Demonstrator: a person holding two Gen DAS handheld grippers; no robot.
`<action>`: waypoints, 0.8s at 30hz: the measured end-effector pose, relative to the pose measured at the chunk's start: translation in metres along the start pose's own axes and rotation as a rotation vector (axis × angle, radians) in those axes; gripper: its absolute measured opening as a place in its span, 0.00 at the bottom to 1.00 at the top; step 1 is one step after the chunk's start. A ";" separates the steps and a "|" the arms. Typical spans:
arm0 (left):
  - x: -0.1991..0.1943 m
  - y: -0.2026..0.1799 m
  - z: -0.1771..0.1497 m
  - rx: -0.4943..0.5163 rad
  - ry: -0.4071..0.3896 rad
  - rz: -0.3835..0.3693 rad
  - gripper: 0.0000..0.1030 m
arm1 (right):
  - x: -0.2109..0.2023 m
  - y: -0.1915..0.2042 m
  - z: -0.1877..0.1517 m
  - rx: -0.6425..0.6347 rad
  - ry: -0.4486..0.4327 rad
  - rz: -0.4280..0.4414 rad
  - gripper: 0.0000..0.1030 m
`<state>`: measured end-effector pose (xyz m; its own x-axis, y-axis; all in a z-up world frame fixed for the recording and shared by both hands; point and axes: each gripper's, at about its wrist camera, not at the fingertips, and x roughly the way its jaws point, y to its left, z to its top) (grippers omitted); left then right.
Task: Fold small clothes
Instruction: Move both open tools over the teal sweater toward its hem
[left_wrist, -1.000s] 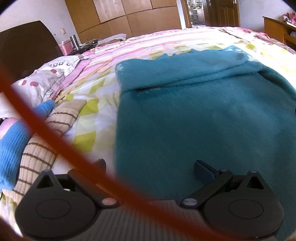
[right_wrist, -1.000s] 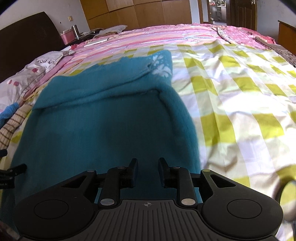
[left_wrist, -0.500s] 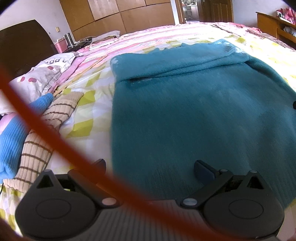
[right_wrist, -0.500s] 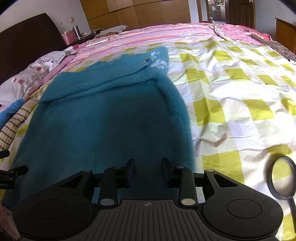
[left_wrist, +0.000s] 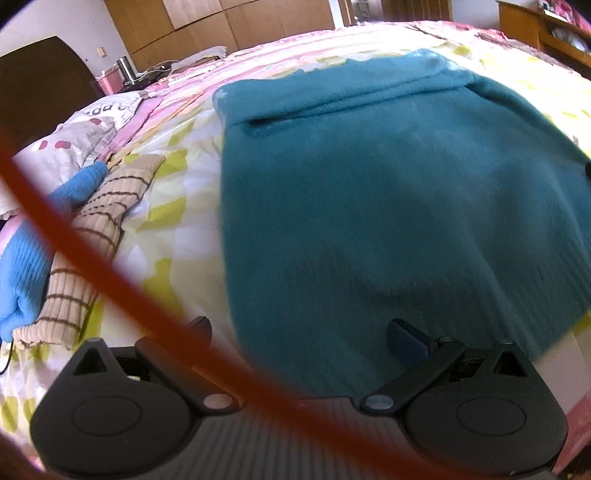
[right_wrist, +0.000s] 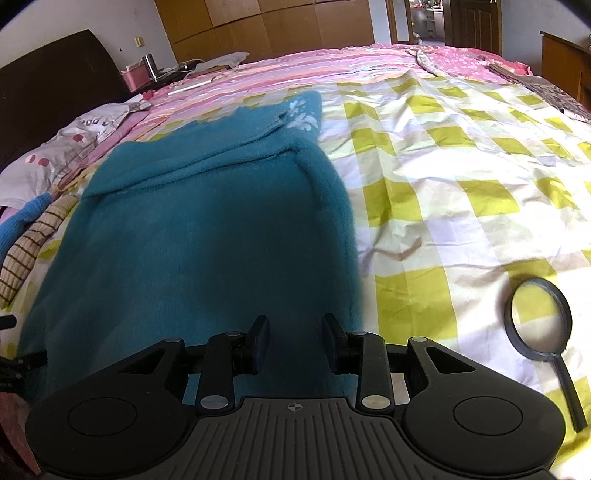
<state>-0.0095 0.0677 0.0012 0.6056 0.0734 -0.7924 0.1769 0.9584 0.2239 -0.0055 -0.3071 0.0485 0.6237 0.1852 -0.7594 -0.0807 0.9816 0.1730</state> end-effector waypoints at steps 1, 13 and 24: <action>-0.001 0.001 -0.002 -0.004 0.000 -0.006 1.00 | -0.002 0.000 -0.001 0.000 -0.001 0.000 0.30; -0.015 0.029 -0.017 -0.165 0.031 -0.027 1.00 | -0.014 -0.012 -0.015 0.040 0.022 -0.005 0.36; -0.007 0.027 -0.017 -0.197 0.084 -0.104 0.87 | -0.010 -0.010 -0.024 0.039 0.064 0.014 0.39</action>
<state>-0.0220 0.0973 0.0029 0.5239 -0.0141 -0.8517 0.0754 0.9967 0.0299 -0.0296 -0.3181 0.0389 0.5714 0.2026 -0.7953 -0.0583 0.9766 0.2069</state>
